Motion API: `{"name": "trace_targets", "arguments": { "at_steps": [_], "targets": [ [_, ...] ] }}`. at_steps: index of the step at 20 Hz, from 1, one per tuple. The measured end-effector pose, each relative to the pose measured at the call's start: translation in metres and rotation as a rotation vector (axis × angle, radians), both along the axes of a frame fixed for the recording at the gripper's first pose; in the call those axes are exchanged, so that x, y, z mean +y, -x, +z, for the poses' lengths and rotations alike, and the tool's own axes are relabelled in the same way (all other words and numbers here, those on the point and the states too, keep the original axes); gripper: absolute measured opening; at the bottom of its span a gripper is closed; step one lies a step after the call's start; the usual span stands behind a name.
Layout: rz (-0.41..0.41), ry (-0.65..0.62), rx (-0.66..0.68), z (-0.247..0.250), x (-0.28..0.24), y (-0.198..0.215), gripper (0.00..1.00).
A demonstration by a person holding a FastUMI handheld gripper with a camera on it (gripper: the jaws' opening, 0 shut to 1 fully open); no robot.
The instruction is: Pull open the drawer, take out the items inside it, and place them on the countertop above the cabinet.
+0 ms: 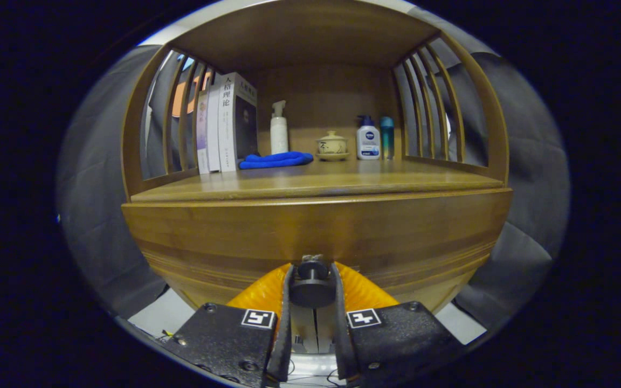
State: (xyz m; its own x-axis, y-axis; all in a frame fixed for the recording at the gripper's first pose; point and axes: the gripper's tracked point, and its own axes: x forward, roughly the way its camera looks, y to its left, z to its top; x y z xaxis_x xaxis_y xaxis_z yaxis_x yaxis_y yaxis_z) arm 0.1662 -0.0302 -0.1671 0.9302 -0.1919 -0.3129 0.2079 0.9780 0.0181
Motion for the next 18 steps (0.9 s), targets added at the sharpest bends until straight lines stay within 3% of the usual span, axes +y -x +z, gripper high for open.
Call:
{"name": "trace_targets", "arguments": {
  "at_steps": [18],
  "targets": [
    [0.062,0.021,0.007,-0.012,0.022,0.124,0.36]
  ]
}}
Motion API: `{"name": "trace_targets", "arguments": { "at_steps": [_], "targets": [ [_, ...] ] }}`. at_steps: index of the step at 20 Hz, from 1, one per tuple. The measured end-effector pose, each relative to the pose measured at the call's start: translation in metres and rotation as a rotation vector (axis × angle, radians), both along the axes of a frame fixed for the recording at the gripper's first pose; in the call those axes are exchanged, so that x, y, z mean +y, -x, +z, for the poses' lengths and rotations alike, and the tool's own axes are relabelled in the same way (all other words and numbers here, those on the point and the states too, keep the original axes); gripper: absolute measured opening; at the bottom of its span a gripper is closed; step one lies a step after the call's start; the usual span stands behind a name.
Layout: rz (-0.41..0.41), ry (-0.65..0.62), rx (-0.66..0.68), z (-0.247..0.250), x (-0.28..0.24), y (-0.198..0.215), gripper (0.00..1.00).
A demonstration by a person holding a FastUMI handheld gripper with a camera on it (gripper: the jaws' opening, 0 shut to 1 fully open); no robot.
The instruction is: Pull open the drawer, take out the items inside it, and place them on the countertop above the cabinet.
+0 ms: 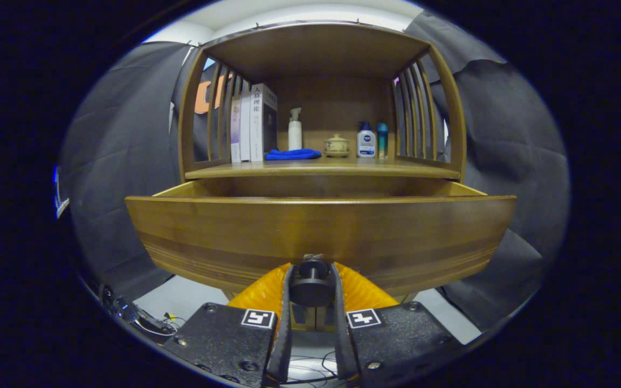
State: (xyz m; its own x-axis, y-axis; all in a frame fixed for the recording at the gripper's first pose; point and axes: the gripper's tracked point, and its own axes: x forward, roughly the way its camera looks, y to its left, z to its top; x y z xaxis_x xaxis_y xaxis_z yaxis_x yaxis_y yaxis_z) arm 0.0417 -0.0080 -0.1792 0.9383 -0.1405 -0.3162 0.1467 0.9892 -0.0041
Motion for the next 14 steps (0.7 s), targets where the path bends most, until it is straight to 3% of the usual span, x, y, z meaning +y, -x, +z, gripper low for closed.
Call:
{"name": "trace_targets", "arguments": {
  "at_steps": [14],
  "targets": [
    [0.052,0.034,0.028,-0.009,0.016,0.066,0.36]
  ]
}}
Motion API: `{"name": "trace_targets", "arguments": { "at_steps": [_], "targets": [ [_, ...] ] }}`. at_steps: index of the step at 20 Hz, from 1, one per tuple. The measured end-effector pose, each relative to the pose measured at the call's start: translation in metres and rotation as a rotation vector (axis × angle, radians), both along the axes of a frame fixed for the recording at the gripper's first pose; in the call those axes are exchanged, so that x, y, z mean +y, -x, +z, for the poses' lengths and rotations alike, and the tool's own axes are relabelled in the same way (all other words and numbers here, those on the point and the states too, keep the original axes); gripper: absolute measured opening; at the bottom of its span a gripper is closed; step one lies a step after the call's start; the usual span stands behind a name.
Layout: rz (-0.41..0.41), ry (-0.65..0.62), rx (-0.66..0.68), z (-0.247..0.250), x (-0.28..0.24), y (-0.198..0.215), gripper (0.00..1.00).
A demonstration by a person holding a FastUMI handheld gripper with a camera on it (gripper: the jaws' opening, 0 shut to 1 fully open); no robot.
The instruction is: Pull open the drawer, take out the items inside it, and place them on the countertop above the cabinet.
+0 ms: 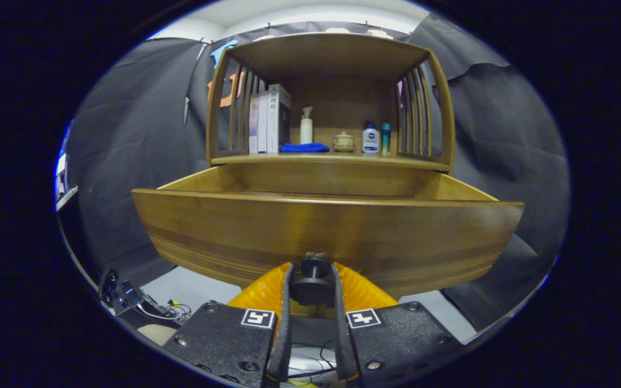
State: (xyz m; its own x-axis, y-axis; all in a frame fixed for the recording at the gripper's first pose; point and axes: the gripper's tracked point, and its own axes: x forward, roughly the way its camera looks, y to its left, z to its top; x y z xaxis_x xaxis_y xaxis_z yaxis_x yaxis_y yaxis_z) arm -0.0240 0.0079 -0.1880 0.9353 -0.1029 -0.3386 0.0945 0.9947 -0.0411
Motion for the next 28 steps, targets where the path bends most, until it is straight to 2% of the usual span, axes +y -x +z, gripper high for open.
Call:
{"name": "trace_targets", "arguments": {
  "at_steps": [3,6,11,12,14,15,16,18,23,26,28],
  "targets": [
    [-0.014,-0.017,0.099,-0.006,-0.002,-0.001,0.36],
    [0.037,-0.067,0.213,0.001,0.005,0.013,0.54],
    [0.150,-0.149,0.244,0.060,0.020,0.029,0.70],
    [0.170,-0.148,0.242,0.074,0.023,0.027,0.79],
    [0.207,-0.139,0.237,0.098,0.029,0.016,0.80],
    [0.196,-0.131,0.253,0.104,0.026,0.008,0.82],
    [0.196,-0.135,0.258,0.109,0.026,-0.002,0.88],
    [0.184,-0.146,0.292,0.114,0.027,-0.026,0.89],
    [0.115,-0.182,0.560,0.078,0.017,-0.069,0.89],
    [0.008,-0.196,0.693,0.059,-0.002,-0.084,0.89],
    [-0.031,-0.184,0.789,0.042,-0.010,-0.090,0.89]
  ]
}}
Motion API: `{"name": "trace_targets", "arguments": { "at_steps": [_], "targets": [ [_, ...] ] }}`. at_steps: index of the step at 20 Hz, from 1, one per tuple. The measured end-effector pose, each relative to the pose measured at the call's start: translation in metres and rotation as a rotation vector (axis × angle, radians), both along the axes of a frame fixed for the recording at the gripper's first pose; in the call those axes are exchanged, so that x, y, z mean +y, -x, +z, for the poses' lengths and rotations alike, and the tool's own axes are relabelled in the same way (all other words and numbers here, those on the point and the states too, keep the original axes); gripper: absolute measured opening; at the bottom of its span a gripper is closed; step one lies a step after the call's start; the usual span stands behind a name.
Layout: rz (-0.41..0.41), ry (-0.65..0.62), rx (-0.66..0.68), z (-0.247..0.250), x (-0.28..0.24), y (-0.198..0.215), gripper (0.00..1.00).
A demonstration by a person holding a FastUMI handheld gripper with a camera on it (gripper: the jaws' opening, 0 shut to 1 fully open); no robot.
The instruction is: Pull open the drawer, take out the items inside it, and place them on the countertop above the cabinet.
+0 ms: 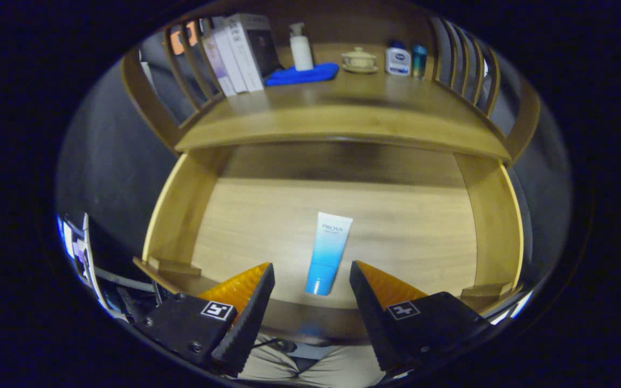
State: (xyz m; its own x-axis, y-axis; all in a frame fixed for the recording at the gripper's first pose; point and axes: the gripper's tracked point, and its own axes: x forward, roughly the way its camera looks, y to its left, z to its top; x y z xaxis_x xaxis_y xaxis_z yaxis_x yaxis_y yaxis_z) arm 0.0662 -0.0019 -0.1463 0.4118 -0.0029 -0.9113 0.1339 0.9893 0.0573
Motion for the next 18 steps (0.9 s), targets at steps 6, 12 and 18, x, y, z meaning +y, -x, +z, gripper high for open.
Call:
{"name": "trace_targets", "arguments": {
  "at_steps": [6,12,18],
  "targets": [
    [-0.073,-0.059,0.169,-0.039,0.004,-0.017,0.87],
    [-0.102,-0.013,0.258,-0.064,0.002,-0.016,0.82],
    [-0.092,0.079,0.195,-0.068,-0.009,-0.019,0.61]
  ]
}}
